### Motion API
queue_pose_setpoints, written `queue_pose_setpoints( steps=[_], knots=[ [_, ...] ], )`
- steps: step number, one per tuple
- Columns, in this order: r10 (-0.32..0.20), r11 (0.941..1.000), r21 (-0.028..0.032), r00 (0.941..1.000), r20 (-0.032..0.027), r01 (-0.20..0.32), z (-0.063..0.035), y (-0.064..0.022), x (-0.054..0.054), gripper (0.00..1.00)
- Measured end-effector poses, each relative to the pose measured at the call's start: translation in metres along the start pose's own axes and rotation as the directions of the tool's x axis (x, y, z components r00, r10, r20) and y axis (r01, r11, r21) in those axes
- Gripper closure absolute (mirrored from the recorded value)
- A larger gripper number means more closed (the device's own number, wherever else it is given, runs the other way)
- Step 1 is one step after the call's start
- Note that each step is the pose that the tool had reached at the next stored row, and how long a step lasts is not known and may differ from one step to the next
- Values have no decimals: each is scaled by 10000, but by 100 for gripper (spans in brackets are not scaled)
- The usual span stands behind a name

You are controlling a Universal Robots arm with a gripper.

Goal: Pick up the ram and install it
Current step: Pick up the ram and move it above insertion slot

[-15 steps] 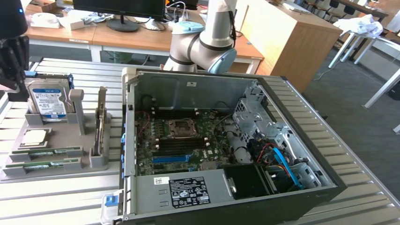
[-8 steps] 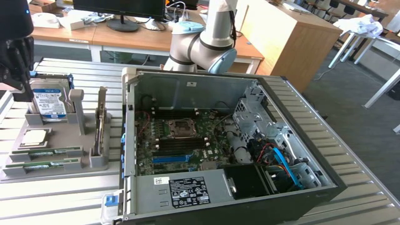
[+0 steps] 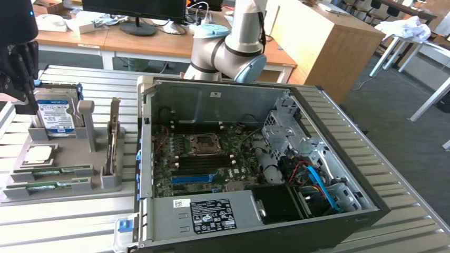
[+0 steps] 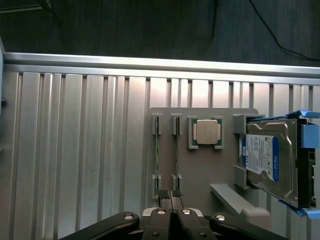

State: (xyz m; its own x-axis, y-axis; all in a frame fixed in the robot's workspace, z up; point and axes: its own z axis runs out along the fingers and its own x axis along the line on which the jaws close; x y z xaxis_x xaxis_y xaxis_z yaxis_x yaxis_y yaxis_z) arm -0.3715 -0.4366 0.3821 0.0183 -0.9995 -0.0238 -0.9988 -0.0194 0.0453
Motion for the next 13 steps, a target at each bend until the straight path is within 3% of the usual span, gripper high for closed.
queue_pose_setpoints(
  steps=[7, 9, 11, 12, 13],
  knots=[
    [0, 10000, 1, 10000, 0, 0, 0, 0, 0, 89],
    [0, 10000, 0, 10000, 0, 0, 0, 0, 0, 77],
    [0, 10000, 0, 10000, 0, 0, 0, 0, 0, 77],
    [0, 10000, 0, 10000, 0, 0, 0, 0, 0, 70],
    [0, 10000, 0, 10000, 0, 0, 0, 0, 0, 70]
  ],
)
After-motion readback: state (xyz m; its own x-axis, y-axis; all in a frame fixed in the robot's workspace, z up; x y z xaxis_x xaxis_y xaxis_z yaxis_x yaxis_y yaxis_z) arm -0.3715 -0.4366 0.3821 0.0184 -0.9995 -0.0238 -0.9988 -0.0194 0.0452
